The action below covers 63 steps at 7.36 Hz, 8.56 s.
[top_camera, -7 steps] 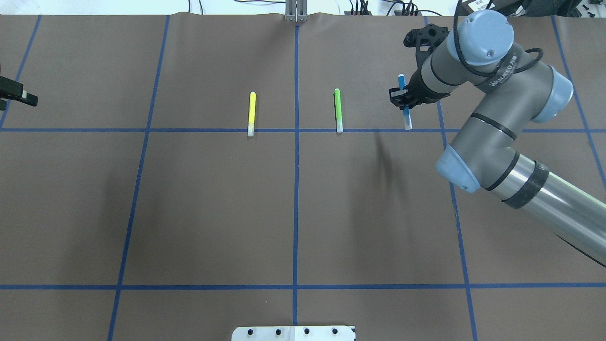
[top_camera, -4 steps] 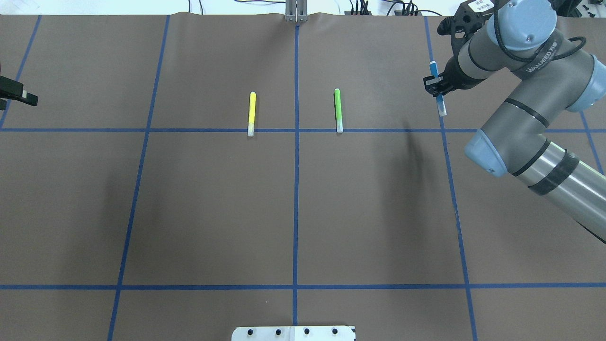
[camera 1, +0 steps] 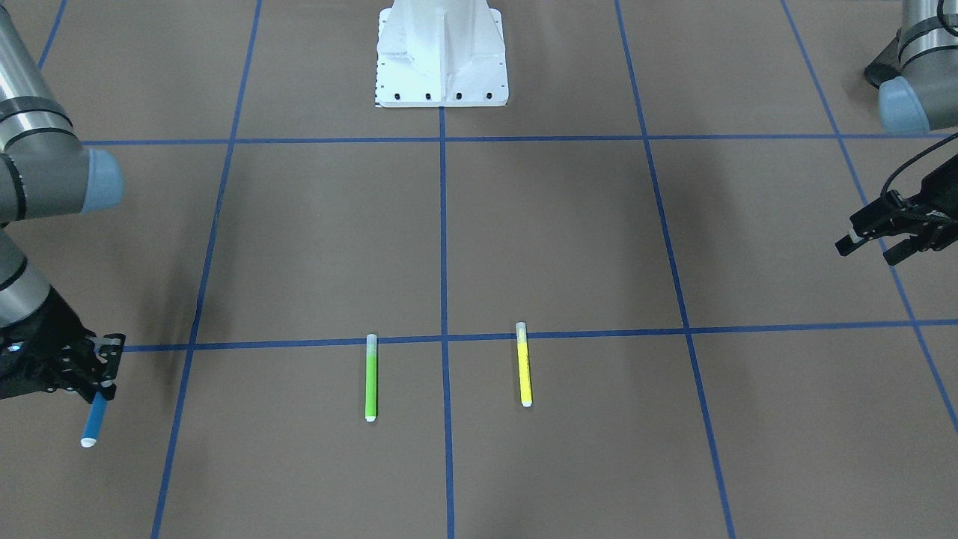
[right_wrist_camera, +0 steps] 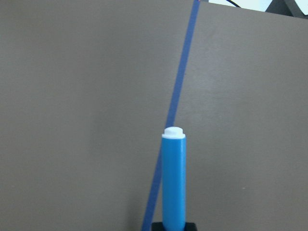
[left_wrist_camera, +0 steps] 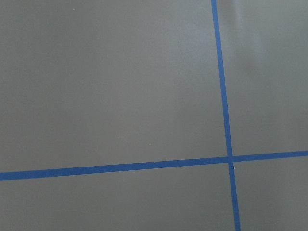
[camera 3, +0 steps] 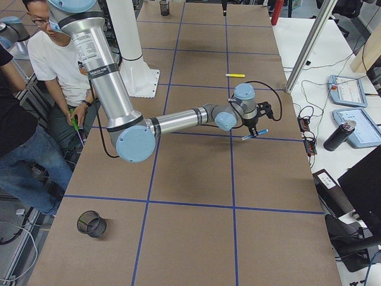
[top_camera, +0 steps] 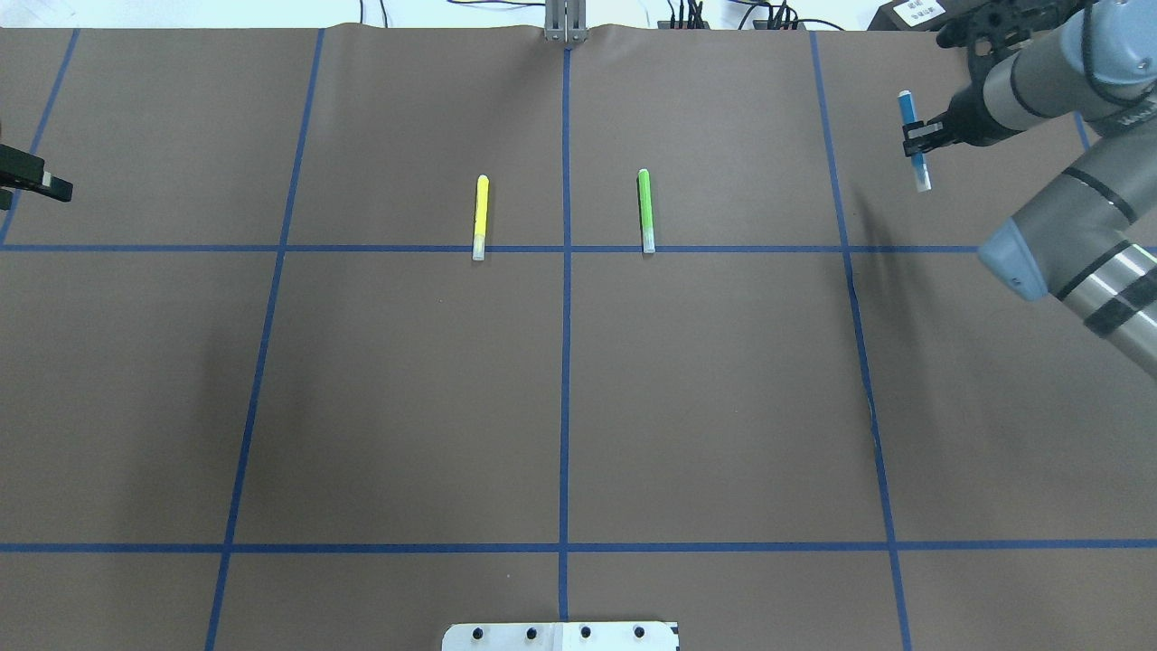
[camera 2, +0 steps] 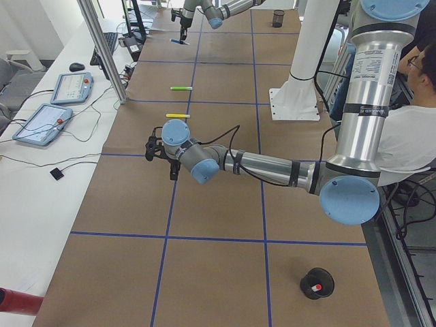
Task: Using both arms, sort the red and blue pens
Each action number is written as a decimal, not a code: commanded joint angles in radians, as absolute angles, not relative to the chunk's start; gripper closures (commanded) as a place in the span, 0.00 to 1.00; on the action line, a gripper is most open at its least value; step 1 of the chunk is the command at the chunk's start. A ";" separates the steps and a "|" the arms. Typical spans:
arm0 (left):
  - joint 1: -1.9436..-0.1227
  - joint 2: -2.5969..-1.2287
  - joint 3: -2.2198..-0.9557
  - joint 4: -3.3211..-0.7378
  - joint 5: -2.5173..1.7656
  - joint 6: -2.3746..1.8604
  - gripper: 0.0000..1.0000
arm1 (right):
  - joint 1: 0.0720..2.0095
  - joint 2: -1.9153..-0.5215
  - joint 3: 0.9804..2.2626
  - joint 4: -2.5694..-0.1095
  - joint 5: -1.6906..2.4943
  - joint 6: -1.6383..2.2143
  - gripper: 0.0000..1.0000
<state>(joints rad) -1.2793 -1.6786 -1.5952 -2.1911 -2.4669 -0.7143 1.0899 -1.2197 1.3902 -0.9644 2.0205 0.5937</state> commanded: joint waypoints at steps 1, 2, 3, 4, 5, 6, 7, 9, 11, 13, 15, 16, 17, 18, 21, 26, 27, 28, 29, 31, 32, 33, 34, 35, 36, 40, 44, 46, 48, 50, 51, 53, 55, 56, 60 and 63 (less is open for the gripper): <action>-1.279 -1.680 -1.597 -2.191 -2.468 -0.715 0.01 | 1.173 -1.336 1.379 -0.839 2.071 0.522 1.00; -1.279 -1.680 -1.597 -2.189 -2.468 -0.715 0.01 | 1.228 -1.371 1.376 -0.795 2.112 0.476 1.00; -1.279 -1.680 -1.597 -2.189 -2.468 -0.715 0.01 | 1.285 -1.417 1.376 -0.757 2.182 0.459 1.00; -1.281 -1.683 -1.597 -2.181 -2.468 -0.715 0.01 | 1.348 -1.468 1.377 -0.696 2.250 0.456 1.00; -1.279 -1.683 -1.597 -2.180 -2.468 -0.715 0.01 | 1.389 -1.530 1.384 -0.627 2.303 0.453 1.00; -1.279 -1.683 -1.597 -2.180 -2.468 -0.715 0.01 | 1.410 -1.627 1.391 -0.509 2.330 0.468 1.00; -1.279 -1.681 -1.598 -2.180 -2.468 -0.715 0.01 | 1.428 -1.702 1.393 -0.373 2.342 0.532 1.00; -1.281 -1.681 -1.606 -2.175 -2.468 -0.715 0.01 | 1.487 -1.877 1.457 -0.162 2.394 0.657 1.00; -1.281 -1.680 -1.612 -2.175 -2.468 -0.715 0.01 | 1.545 -2.111 1.598 -0.084 2.402 0.655 1.00; -1.281 -1.678 -1.618 -2.175 -2.468 -0.716 0.01 | 1.563 -2.256 1.538 0.117 2.398 0.647 1.00; -1.282 -1.680 -1.618 -2.175 -2.468 -0.716 0.01 | 1.580 -2.283 1.328 0.372 2.401 0.640 1.00; -1.282 -1.678 -1.626 -2.175 -2.468 -0.716 0.01 | 1.597 -2.333 1.309 0.441 2.401 0.640 1.00; -1.284 -1.674 -1.635 -2.175 -2.468 -0.719 0.01 | 1.626 -2.388 1.301 0.489 2.401 0.605 1.00; -1.282 -1.667 -1.643 -2.175 -2.467 -0.750 0.01 | 1.658 -2.410 1.289 0.494 2.404 0.548 1.00; -1.284 -1.666 -1.646 -2.175 -2.465 -0.752 0.01 | 1.750 -2.414 1.249 0.499 2.416 0.449 1.00; -1.284 -1.655 -1.658 -2.175 -2.464 -0.752 0.01 | 1.763 -2.414 1.278 0.492 2.428 0.457 1.00; -1.282 -1.635 -1.675 -2.175 -2.461 -0.758 0.01 | 1.764 -2.414 1.288 0.486 2.424 0.460 1.00; -1.284 -1.634 -1.677 -2.175 -2.461 -0.759 0.01 | 1.763 -2.414 1.289 0.479 2.395 0.459 1.00; -1.284 -1.635 -1.678 -2.175 -2.461 -0.765 0.01 | 1.763 -2.427 1.289 0.479 2.372 0.451 1.00; -1.282 -1.637 -1.680 -2.175 -2.459 -0.772 0.01 | 1.763 -2.465 1.282 0.473 2.310 0.395 1.00; -1.282 -1.637 -1.684 -2.175 -2.447 -0.782 0.01 | 1.764 -2.479 1.282 0.472 2.300 0.387 1.00; -1.281 -1.632 -1.690 -2.175 -2.439 -0.784 0.01 | 1.763 -2.480 1.282 0.471 2.295 0.387 1.00; -1.279 -1.631 -1.692 -2.175 -2.438 -0.784 0.01 | 1.763 -2.482 1.282 0.471 2.287 0.385 1.00; -1.279 -1.631 -1.692 -2.175 -2.437 -0.785 0.01 | 1.763 -2.482 1.282 0.456 2.264 0.367 1.00; -1.278 -1.631 -1.692 -2.175 -2.437 -0.785 0.01 | 1.763 -2.483 1.281 0.443 2.264 0.351 1.00; -1.278 -1.632 -1.693 -2.175 -2.437 -0.788 0.01 | 1.764 -2.494 1.276 0.430 2.229 0.334 1.00; -1.278 -1.634 -1.694 -2.175 -2.437 -0.792 0.01 | 1.804 -2.485 1.266 0.400 2.241 0.337 0.01; -1.278 -1.632 -1.703 -2.175 -2.437 -0.798 0.01 | 1.807 -2.487 1.266 0.402 2.255 0.337 0.00; -1.278 -1.632 -1.706 -2.175 -2.437 -0.805 0.01 | 1.812 -2.480 1.287 0.394 2.282 0.348 0.00; -1.278 -1.632 -1.712 -2.175 -2.437 -0.817 0.01 | 1.825 -2.456 1.472 0.161 2.330 0.350 0.00; -1.275 -1.632 -1.713 -2.175 -2.437 -0.822 0.01 | 1.909 -2.362 1.511 0.026 2.417 0.347 0.00; -1.275 -1.632 -1.720 -2.175 -2.439 -0.830 0.01 | 1.922 -2.135 1.554 -0.264 2.453 0.342 0.00; -1.272 -1.631 -1.720 -2.175 -2.439 -0.828 0.01 | 1.824 -1.949 1.614 -0.563 2.439 0.341 0.00; -1.269 -1.629 -1.718 -2.175 -2.438 -0.824 0.01 | 1.771 -1.840 1.617 -0.694 2.415 0.339 0.00; -1.264 -1.592 -1.706 -2.175 -2.433 -0.802 0.01 | 1.507 -1.590 1.624 -1.103 2.368 0.334 0.00; -1.362 -1.586 -1.701 -1.914 -2.428 -0.403 0.01 | 1.390 -1.536 1.625 -1.315 2.352 0.219 0.00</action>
<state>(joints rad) -1.3200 -1.5865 -1.7032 -2.0248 -2.4308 -0.5681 1.4246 -1.5545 1.6248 -1.2231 2.3573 0.2906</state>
